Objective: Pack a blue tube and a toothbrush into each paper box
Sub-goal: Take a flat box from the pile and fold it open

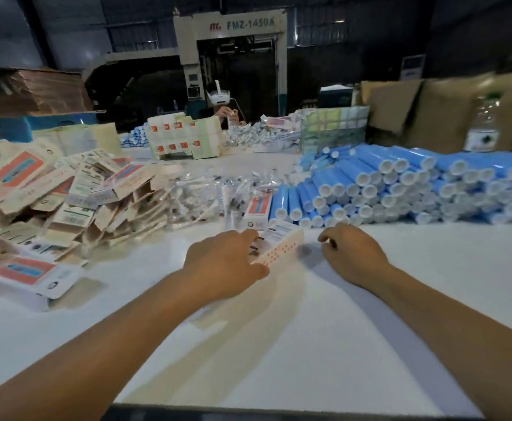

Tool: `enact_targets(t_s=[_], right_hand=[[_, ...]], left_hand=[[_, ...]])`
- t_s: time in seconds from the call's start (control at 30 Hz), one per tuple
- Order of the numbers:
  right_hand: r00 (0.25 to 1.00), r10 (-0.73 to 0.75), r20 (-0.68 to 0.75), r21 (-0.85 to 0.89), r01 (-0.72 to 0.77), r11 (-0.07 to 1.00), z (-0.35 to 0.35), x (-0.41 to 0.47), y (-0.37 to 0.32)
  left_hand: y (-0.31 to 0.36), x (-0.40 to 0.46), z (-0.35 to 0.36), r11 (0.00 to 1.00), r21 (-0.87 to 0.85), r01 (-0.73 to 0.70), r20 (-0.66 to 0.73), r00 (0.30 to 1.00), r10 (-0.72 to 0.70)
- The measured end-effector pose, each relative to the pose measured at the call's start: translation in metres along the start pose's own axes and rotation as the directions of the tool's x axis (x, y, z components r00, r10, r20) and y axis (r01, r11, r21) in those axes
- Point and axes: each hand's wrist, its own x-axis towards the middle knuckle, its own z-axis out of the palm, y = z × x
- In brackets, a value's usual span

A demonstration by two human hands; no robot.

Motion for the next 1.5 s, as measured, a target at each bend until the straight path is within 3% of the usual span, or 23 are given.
enact_targets(t_s=[0.13, 0.23, 0.3, 0.37, 0.47, 0.57, 0.67, 0.77, 0.87, 0.97, 1.03, 1.1, 1.17, 1.27, 1.43, 1.5], right_hand=[[0.999, 0.048, -0.024, 0.176, -0.043, 0.983, -0.001, 0.0, 0.003], [0.992, 0.12, -0.035, 0.393, -0.097, 0.914, -0.002, 0.003, 0.007], [0.983, 0.181, -0.043, 0.502, -0.135, 0.854, -0.003, 0.006, 0.009], [0.98, 0.193, -0.05, 0.541, -0.136, 0.83, -0.004, 0.008, 0.01], [0.988, 0.154, -0.028, 0.589, -0.108, 0.801, -0.007, 0.008, 0.008], [0.989, 0.14, 0.041, 0.736, -0.125, 0.665, -0.015, 0.007, 0.006], [0.957, 0.212, 0.2, 0.801, -0.284, 0.527, -0.024, 0.008, 0.011], [0.901, 0.226, 0.372, 0.826, -0.432, 0.363, -0.028, 0.008, 0.015], [0.885, 0.254, 0.39, 0.838, -0.455, 0.302, -0.031, 0.008, 0.016], [0.868, 0.33, 0.37, 0.855, -0.457, 0.244, -0.031, 0.008, 0.015], [0.867, 0.363, 0.341, 0.885, -0.426, 0.189, -0.031, 0.006, 0.013], [0.863, 0.366, 0.348, 0.889, -0.428, 0.163, -0.03, 0.004, 0.008], [0.86, 0.342, 0.38, 0.882, -0.448, 0.148, -0.029, 0.001, 0.001], [0.864, 0.297, 0.408, 0.885, -0.453, 0.103, -0.027, -0.005, -0.01], [0.88, 0.23, 0.415, 0.857, -0.463, 0.226, -0.033, -0.014, -0.018], [0.898, 0.259, 0.355, 0.808, -0.434, 0.399, -0.035, -0.018, -0.018]], left_hand=[[0.026, 0.006, 0.021, 0.984, 0.113, -0.138, 0.028, 0.99, 0.136], [0.024, 0.016, 0.018, 0.973, 0.044, -0.226, 0.089, 0.971, 0.222], [0.022, 0.023, 0.014, 0.925, -0.009, -0.38, 0.116, 0.918, 0.379], [0.023, 0.027, 0.015, 0.841, -0.037, -0.54, 0.08, 0.837, 0.541], [0.031, 0.029, 0.025, 0.745, -0.095, -0.66, -0.055, 0.751, 0.658], [0.045, 0.03, 0.033, 0.639, -0.127, -0.759, -0.217, 0.649, 0.729], [0.051, 0.029, 0.036, 0.574, -0.133, -0.808, -0.286, 0.586, 0.758], [0.05, 0.026, 0.04, 0.594, -0.211, -0.777, -0.266, 0.63, 0.729], [0.047, 0.028, 0.038, 0.679, -0.227, -0.699, -0.291, 0.714, 0.637], [0.037, 0.036, 0.024, 0.734, -0.516, -0.442, -0.243, 0.897, 0.369], [0.029, 0.038, 0.014, 0.695, -0.658, -0.291, -0.175, 0.956, 0.235], [0.022, 0.04, 0.005, 0.778, -0.577, -0.248, -0.152, 0.969, 0.196], [0.021, 0.038, 0.004, 0.934, -0.291, -0.209, -0.128, 0.976, 0.179], [0.029, 0.037, 0.013, 0.981, 0.064, -0.184, -0.116, 0.975, 0.19], [0.035, 0.046, 0.032, 0.978, 0.141, -0.153, -0.151, 0.973, 0.174], [0.034, 0.046, 0.035, 0.978, 0.123, -0.168, -0.148, 0.972, 0.185]])
